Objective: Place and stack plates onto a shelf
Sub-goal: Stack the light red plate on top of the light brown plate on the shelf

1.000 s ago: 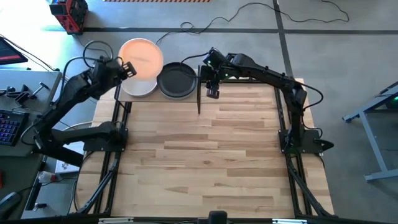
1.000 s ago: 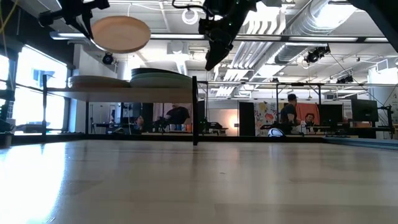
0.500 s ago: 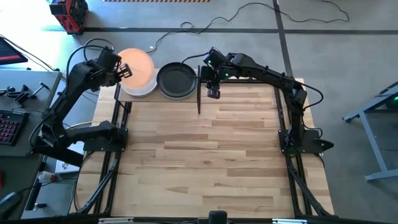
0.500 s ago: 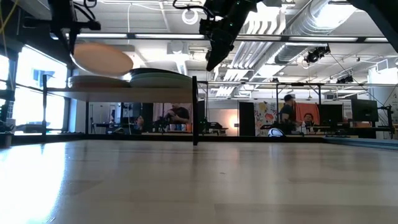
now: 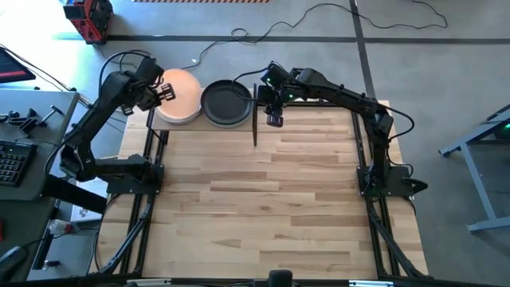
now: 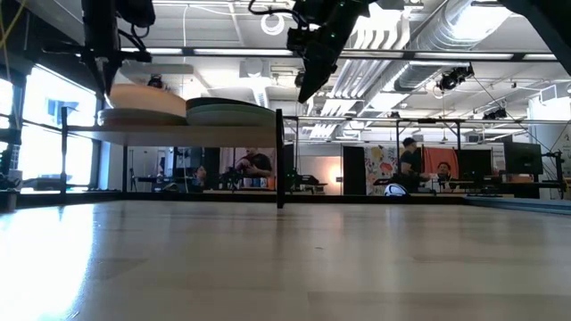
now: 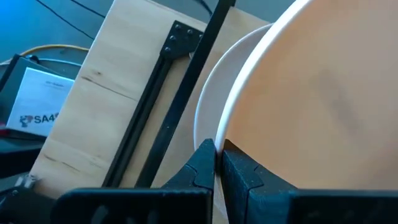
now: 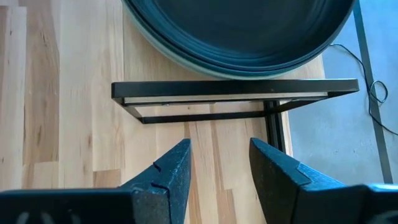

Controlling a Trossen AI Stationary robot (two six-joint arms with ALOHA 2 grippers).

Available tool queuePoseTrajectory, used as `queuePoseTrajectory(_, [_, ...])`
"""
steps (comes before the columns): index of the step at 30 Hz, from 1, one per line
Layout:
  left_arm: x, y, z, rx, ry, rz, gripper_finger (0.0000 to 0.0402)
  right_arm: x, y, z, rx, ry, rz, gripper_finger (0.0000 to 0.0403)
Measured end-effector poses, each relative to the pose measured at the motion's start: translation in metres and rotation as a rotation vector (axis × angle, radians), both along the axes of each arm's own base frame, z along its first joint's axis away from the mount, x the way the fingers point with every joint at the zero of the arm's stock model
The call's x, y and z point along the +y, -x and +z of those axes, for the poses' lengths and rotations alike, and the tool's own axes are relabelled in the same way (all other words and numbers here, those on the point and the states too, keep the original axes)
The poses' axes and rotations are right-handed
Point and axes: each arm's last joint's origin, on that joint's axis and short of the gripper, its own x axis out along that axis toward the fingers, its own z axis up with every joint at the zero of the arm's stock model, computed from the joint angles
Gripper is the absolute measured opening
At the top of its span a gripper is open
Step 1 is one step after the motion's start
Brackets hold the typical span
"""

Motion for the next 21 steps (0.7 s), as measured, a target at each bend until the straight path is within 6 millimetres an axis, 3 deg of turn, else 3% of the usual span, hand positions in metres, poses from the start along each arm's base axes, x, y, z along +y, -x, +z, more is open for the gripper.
queuePoseTrajectory(21, [0.022,-0.013,-0.023,0.008,0.187,-0.082,0.0031,0.001,0.002,-0.001,0.025,-0.005,0.011,0.0142])
